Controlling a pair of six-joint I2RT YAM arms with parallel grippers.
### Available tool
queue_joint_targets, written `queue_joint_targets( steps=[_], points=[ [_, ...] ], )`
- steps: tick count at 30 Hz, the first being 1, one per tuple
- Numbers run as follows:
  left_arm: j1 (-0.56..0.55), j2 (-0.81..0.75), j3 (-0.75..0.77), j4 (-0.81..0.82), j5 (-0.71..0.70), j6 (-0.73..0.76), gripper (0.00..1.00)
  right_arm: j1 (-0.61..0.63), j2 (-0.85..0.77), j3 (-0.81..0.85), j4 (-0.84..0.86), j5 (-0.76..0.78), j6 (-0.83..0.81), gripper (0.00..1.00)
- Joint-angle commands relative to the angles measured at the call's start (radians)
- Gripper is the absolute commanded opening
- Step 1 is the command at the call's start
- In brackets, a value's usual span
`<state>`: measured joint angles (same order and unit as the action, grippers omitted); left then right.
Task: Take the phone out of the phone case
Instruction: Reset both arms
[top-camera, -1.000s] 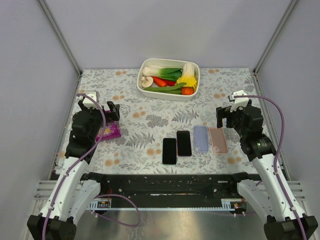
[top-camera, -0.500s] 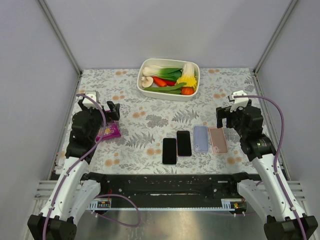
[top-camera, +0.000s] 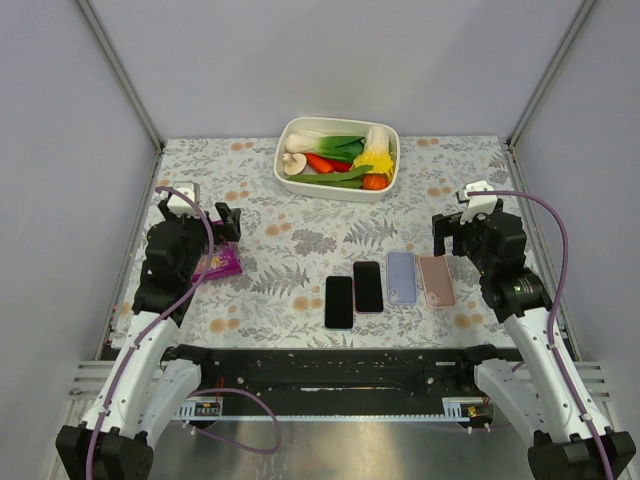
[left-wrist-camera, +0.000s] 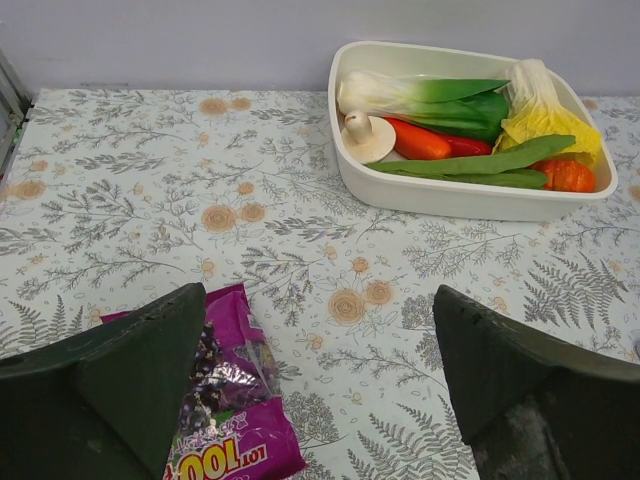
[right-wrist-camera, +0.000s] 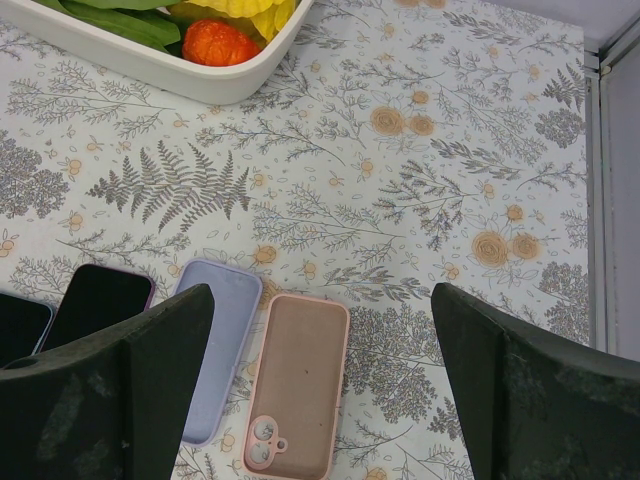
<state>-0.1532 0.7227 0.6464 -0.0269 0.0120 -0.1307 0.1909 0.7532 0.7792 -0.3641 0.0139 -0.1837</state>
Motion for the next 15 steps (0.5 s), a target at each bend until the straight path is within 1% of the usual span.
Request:
queue_joint_targets(
  steps=[1, 15],
  points=[
    [0.009, 0.003, -0.002, 0.067, 0.016, -0.009, 0.99, 0.005, -0.012, 0.000, 0.030, -0.006, -0.003, 0.99],
    [0.012, -0.006, -0.010, 0.067, 0.031, -0.015, 0.99, 0.004, -0.009, 0.002, 0.025, -0.006, 0.010, 1.00]
  ],
)
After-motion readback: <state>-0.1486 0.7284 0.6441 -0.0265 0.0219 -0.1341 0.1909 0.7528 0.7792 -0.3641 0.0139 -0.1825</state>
